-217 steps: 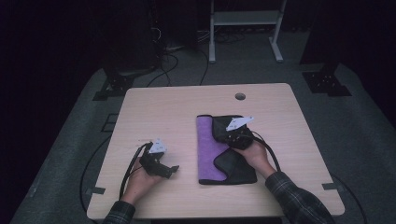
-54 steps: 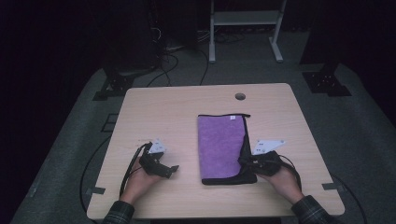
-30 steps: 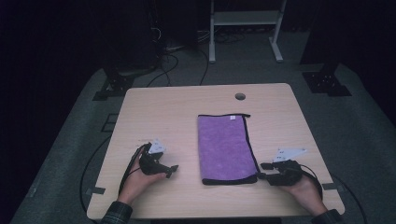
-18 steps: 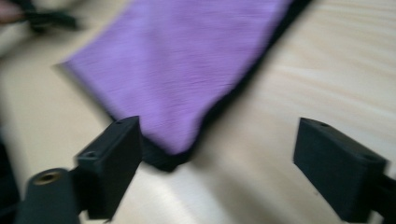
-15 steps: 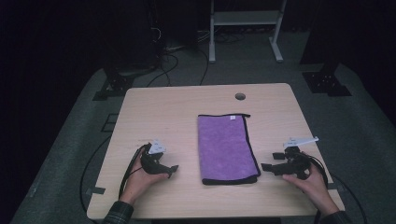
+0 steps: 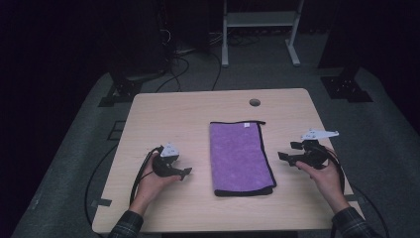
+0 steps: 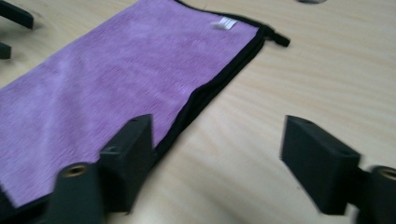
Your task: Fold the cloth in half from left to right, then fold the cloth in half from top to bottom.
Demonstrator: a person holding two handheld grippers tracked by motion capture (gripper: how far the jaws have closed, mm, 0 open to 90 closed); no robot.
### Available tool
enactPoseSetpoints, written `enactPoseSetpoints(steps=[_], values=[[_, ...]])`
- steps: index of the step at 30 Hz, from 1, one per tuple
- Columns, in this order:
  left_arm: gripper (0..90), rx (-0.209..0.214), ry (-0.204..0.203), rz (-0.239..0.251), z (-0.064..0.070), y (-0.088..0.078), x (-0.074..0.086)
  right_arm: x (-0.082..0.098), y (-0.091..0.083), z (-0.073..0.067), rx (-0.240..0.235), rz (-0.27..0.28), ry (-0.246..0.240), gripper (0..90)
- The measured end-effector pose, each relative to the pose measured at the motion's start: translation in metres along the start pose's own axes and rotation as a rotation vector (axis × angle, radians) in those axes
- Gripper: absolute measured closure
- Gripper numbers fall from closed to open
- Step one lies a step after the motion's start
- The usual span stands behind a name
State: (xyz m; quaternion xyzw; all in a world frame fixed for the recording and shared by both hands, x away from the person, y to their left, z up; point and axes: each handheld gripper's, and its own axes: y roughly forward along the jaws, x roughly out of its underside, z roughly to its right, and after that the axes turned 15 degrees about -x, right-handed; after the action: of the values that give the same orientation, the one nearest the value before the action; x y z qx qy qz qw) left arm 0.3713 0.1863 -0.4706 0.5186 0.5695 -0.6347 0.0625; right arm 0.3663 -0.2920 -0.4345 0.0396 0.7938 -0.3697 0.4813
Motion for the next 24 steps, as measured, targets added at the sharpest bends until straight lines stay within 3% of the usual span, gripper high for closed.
enactPoseSetpoints(steps=[6, 8, 10, 21, 24], values=[[26.5, 0.009, 0.010, 0.038, -0.002, 0.007, -0.027, -0.014, 0.015, 0.013, 0.011, -0.001, -0.015, 38.2], [27.2, 0.013, 0.002, 0.051, -0.004, 0.011, -0.036, -0.018, 0.022, 0.017, -0.005, -0.005, -0.002, 37.8], [30.1, 0.020, 0.005, 0.059, -0.006, 0.015, -0.046, -0.021, 0.028, 0.021, -0.015, -0.027, 0.040, 38.4], [41.5, 0.008, 0.036, 0.094, -0.020, 0.044, -0.094, -0.062, 0.069, 0.037, -0.037, -0.057, -0.063, 40.7], [43.8, 0.008, 0.022, 0.087, -0.021, 0.055, -0.107, -0.073, 0.083, 0.040, -0.042, -0.067, -0.082, 40.1]])
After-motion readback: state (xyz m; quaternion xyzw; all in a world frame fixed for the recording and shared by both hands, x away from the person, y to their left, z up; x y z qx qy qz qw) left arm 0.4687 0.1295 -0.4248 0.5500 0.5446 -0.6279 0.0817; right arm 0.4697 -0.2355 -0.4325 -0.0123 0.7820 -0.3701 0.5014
